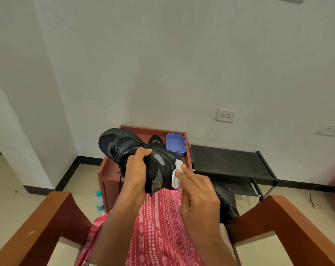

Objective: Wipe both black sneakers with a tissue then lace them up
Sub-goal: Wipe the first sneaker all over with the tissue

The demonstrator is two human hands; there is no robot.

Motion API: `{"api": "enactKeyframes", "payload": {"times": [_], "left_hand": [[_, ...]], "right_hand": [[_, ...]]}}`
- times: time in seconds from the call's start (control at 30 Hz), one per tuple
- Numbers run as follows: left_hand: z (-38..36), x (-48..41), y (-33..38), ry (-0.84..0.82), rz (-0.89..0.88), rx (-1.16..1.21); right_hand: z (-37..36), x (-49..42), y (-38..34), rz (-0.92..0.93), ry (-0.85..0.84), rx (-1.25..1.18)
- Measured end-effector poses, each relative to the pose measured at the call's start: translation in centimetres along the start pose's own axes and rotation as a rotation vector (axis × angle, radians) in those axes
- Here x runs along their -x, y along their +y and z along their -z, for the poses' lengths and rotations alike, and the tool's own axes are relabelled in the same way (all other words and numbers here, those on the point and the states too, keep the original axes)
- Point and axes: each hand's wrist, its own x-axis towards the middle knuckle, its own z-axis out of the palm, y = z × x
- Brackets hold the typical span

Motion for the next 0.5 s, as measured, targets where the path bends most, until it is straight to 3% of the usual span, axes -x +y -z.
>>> {"api": "enactKeyframes", "payload": {"times": [0.23,0.5], "left_hand": [[-0.3,-0.2,-0.4,-0.026,0.017,0.056],[-0.8,-0.3,0.0,0.061,-0.018,0.02]], "right_hand": [[-0.4,-2.9,-2.3,-0.037,0.062,-0.013],[-0.2,-0.9,-4.7,-0.004,0.036,-0.171]]}}
